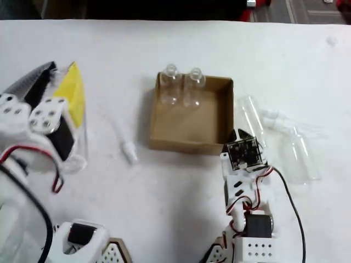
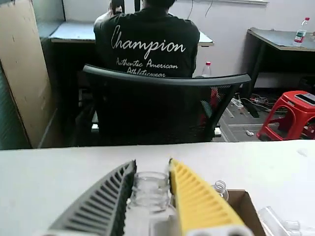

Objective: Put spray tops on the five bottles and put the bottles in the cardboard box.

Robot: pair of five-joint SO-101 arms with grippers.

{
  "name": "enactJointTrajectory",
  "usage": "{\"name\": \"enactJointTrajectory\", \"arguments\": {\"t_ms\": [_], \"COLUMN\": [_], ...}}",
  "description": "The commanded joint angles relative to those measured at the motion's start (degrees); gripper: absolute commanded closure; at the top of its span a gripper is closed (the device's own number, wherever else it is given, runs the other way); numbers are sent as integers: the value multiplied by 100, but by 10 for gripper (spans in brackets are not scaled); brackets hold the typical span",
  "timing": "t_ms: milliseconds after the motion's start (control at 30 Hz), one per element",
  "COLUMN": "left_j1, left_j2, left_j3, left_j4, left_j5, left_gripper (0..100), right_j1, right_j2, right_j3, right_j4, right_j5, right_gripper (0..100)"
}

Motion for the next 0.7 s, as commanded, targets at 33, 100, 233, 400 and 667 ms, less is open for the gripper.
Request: {"name": "enactJointTrajectory", "arguments": {"t_ms": [33, 100, 233, 400, 667], "left_j1": [57, 57, 66, 330, 1727], "left_j2": [-637, -875, -1323, -1815, -3029], "left_j3": [1873, 2532, 3903, 6251, 10075], "left_j4": [-1459, -1969, -3209, -5538, -9890], "left_j5": [818, 1143, 1582, 1688, 853], "left_gripper": [977, 977, 976, 976, 976], "right_j1": [-31, -31, -31, -31, -31], "right_j2": [-22, -22, -22, -22, -22], "right_j3": [44, 44, 44, 44, 44], "right_j4": [22, 22, 22, 22, 22], "right_j5": [70, 70, 70, 79, 79], "right_gripper": [978, 978, 978, 978, 978]}}
